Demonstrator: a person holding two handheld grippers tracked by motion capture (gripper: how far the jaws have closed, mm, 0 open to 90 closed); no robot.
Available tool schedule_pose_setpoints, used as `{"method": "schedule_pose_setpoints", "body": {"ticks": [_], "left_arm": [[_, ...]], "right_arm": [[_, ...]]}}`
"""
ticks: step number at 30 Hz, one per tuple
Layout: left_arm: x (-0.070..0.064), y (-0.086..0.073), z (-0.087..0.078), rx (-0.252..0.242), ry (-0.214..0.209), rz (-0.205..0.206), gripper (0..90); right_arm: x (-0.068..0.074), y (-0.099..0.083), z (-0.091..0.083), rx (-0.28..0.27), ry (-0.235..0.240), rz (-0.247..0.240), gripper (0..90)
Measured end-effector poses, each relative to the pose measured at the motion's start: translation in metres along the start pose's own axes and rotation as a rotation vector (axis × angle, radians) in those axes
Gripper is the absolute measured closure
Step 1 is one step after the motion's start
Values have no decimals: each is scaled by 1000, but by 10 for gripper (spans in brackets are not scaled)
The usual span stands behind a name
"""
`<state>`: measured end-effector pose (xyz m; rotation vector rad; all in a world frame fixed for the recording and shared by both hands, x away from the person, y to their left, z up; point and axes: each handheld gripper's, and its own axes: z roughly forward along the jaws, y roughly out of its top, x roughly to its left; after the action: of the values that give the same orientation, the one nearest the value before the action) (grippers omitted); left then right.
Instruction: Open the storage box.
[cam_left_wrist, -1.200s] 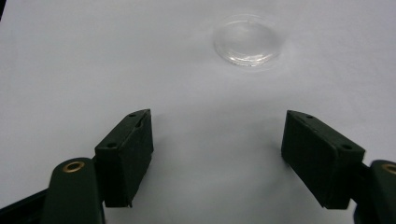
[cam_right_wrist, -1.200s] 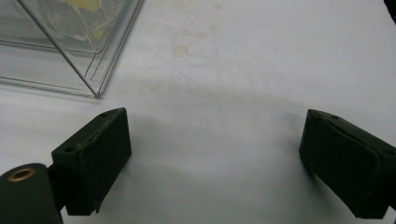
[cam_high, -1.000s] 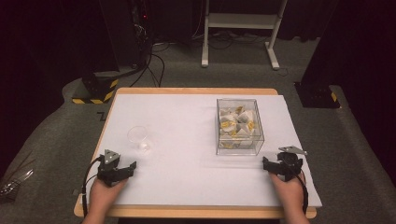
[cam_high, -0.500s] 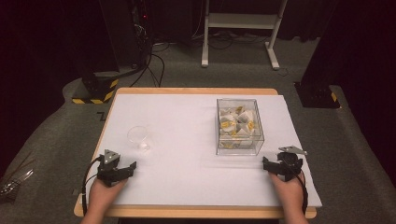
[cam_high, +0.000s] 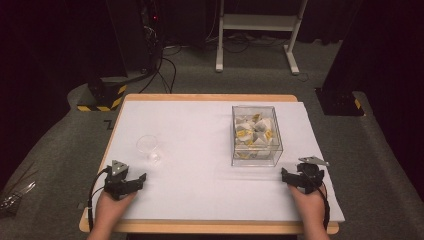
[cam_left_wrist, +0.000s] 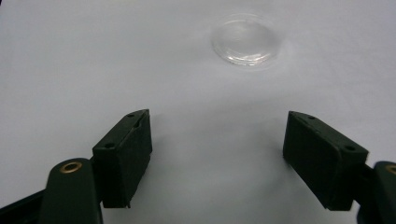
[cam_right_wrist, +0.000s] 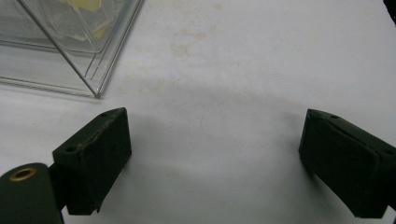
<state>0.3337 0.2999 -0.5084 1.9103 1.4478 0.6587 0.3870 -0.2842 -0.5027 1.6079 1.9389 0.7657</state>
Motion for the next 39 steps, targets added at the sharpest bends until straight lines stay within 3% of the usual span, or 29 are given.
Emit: {"method": "schedule_pose_setpoints", "body": {"ticks": [13, 21, 39], "left_arm": [[0, 0, 0, -2, 0, -2, 240], [0, 0, 0, 1, 1, 0, 239], [0, 0, 0, 0, -4, -1, 236]], "right_arm": [[-1, 1, -2, -2, -4, -14, 118], [1, -3, -13, -36, 4, -49, 129], [7, -8, -29, -72, 19, -73, 132]]}}
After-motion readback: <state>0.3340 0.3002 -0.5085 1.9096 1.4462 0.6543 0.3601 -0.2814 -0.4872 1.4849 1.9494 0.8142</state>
